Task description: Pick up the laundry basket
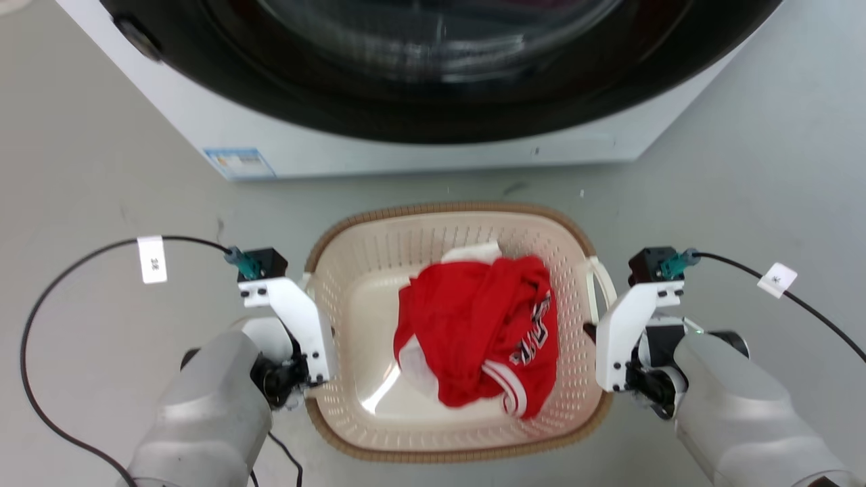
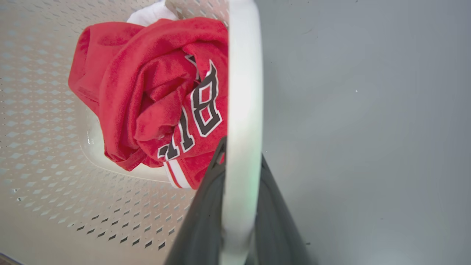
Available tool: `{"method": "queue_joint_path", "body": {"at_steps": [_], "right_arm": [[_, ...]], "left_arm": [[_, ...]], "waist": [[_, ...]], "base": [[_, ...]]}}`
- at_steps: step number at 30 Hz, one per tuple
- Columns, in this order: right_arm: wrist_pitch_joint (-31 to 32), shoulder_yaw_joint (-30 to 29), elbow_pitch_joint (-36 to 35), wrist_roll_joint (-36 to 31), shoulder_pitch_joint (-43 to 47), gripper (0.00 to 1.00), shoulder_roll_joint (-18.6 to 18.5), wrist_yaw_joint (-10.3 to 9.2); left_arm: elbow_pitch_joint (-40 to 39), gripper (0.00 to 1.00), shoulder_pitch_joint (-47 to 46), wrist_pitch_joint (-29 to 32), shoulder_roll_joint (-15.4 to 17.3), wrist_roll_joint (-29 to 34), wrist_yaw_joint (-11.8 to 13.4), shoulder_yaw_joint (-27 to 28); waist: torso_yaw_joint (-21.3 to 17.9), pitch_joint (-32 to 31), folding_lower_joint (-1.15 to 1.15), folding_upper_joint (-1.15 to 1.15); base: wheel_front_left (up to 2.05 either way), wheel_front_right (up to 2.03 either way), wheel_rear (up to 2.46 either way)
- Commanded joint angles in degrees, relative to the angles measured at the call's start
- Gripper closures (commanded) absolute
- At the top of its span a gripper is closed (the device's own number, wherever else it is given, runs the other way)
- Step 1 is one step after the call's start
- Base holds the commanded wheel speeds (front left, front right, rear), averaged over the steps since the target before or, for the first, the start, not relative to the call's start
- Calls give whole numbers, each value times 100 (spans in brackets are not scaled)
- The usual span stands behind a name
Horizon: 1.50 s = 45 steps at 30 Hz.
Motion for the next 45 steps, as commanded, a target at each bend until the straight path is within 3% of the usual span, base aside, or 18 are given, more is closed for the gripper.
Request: {"method": "queue_joint_path", "body": {"at_steps": [1, 12, 27, 45], "right_arm": [[111, 74, -109, 97, 115, 100, 110, 76], [1171, 233, -29, 684, 58, 100, -129, 75], [2730, 204, 469, 1214, 25, 100, -60, 70], [2725, 264, 619, 1232, 103, 100, -24, 70]], "left_arm": [[-85, 100, 76, 58, -185, -86, -82, -54], [-20, 100, 247, 803, -58, -590, -82, -255], [248, 100, 433, 1508, -71, -990, -79, -429], [346, 100, 529, 1575, -125, -1152, -79, -569]], "waist": [[-22, -601, 0, 0], [-7, -1653, 0, 0], [38, -2400, 0, 0], [3, -2456, 0, 0]], "base": [[0, 0, 0], [0, 0, 0], [0, 0, 0], [0, 0, 0]]}}
